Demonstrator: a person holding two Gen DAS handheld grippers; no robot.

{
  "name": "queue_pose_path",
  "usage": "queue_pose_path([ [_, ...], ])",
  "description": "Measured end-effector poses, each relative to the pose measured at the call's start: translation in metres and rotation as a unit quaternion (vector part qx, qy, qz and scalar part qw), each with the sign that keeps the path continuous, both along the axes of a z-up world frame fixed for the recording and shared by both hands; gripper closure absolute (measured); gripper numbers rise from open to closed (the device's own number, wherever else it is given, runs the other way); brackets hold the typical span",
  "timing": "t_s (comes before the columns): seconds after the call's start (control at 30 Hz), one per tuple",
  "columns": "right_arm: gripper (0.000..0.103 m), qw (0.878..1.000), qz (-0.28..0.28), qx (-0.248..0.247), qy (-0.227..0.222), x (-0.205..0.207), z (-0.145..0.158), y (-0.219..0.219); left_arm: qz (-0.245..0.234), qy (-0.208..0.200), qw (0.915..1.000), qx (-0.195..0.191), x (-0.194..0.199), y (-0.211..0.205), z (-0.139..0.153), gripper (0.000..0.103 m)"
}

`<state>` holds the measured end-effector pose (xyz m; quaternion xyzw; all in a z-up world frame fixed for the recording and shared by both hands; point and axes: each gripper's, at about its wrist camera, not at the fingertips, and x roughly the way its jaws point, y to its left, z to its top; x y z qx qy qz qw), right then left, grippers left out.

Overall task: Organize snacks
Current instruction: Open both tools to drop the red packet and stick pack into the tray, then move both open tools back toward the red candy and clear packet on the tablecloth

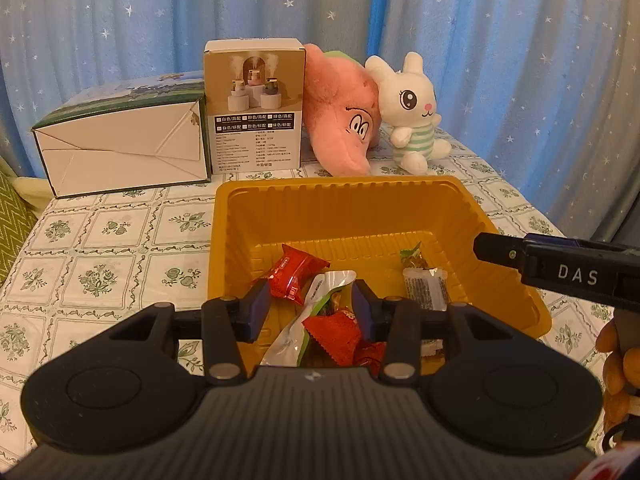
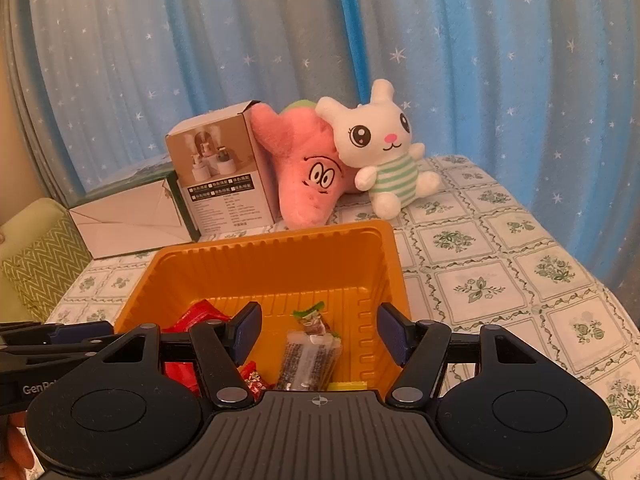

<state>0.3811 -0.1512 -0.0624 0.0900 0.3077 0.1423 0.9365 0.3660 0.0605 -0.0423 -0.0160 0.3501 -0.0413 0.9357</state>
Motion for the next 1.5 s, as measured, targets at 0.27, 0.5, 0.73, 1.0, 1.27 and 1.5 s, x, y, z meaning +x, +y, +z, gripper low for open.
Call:
queue_pose_path([
  [0.27, 0.039, 1.000, -0.012, -0.007, -0.004, -0.010, 0.001, -0.008, 0.000, -0.004, 1.0000, 0.003, -0.016, 0.002, 0.006, 0.063],
  [0.5, 0.039, 1.000, -0.018, -0.003, -0.007, -0.032, 0.008, -0.018, 0.001, -0.008, 1.0000, 0.004, -0.046, 0.007, 0.012, 0.063],
  [0.73, 0.039, 1.000, -0.023, 0.015, -0.008, -0.070, 0.017, -0.028, 0.013, -0.005, 0.9999, 0.000, -0.087, 0.016, 0.013, 0.063],
  [1.0, 0.039, 1.000, -0.009, 0.010, 0.006, -0.120, 0.009, -0.026, 0.019, 0.005, 0.9997, -0.012, -0.141, 0.017, 0.005, 0.063],
  [1.27, 0.039, 0.999, -0.007, 0.001, 0.041, -0.170, -0.015, -0.028, 0.024, 0.031, 0.9988, -0.028, -0.194, 0.009, -0.014, 0.063],
  [1.5, 0.039, 0.998, 0.005, 0.000, 0.059, -0.202, -0.026, -0.022, 0.040, 0.050, 0.9967, -0.048, -0.223, 0.003, -0.027, 0.063],
])
